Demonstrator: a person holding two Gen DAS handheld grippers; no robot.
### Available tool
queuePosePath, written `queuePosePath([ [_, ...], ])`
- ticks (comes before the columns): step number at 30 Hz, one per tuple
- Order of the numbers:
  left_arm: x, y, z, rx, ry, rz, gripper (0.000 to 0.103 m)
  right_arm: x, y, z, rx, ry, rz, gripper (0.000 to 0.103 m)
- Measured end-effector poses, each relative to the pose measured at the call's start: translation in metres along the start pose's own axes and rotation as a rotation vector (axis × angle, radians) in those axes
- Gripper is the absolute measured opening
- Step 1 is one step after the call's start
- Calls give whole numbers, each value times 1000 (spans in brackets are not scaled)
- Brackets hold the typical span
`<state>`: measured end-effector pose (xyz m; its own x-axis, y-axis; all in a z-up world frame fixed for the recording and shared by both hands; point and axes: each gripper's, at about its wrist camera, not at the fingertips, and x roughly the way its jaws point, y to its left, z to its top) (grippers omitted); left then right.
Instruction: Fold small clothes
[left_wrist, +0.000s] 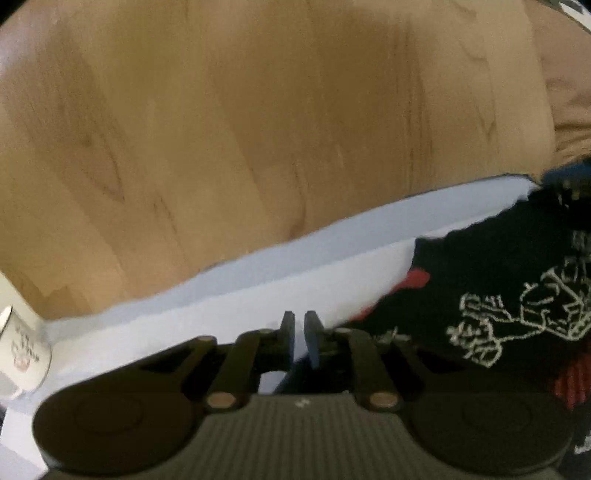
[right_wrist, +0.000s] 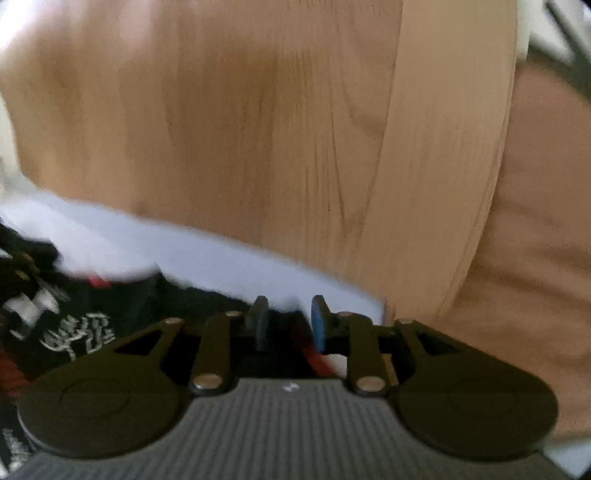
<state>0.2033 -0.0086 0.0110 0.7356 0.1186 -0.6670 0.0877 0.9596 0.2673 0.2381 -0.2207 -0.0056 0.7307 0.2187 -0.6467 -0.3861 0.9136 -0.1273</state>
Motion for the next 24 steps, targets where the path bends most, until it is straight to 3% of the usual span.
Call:
queuePosePath([
  [1, -10, 6, -3, -20, -15, -24, 19, -4, -1, -5, 5, 4, 14, 32],
  [2, -23, 12, -7, -35, -40, -44, 38, -15, -6, -9, 21, -13, 47, 34],
  [4, -57, 26, -19, -61, -113, -98, 58, -46, -24, -19, 86, -40, 112, 41],
  [7, -110, 35, -47, -59, -173, -297, 58, -106, -49, -43, 196, -83, 216, 44],
  [9, -134, 38, -73, -64, -163, -483, 67, -149, -65, -68, 264, -96, 284, 47],
  [10, -144, 36, -86, -61, -149, -558, 77, -168, -70, -80, 293, -98, 313, 49],
  [14, -168, 22, -125, -47, -119, -764, 99, -226, -76, -145, 388, -66, 387, 50],
  [15, -169, 14, -130, -49, -105, -798, 100, -234, -72, -159, 394, -48, 388, 51],
  [19, -161, -14, -137, -4, -61, -774, 96, -256, -47, -200, 400, 17, 398, 52],
  [21, -148, -24, -136, 4, -20, -770, 75, -256, -33, -209, 399, 34, 396, 52],
  [22, -150, -27, -138, 12, -37, -738, 59, -257, -27, -216, 398, 48, 389, 51],
  [23, -153, -31, -140, 32, -47, -704, 27, -262, -17, -222, 377, 18, 361, 50],
  [24, -156, -32, -142, 37, -46, -661, 19, -268, -12, -226, 348, 7, 343, 33],
])
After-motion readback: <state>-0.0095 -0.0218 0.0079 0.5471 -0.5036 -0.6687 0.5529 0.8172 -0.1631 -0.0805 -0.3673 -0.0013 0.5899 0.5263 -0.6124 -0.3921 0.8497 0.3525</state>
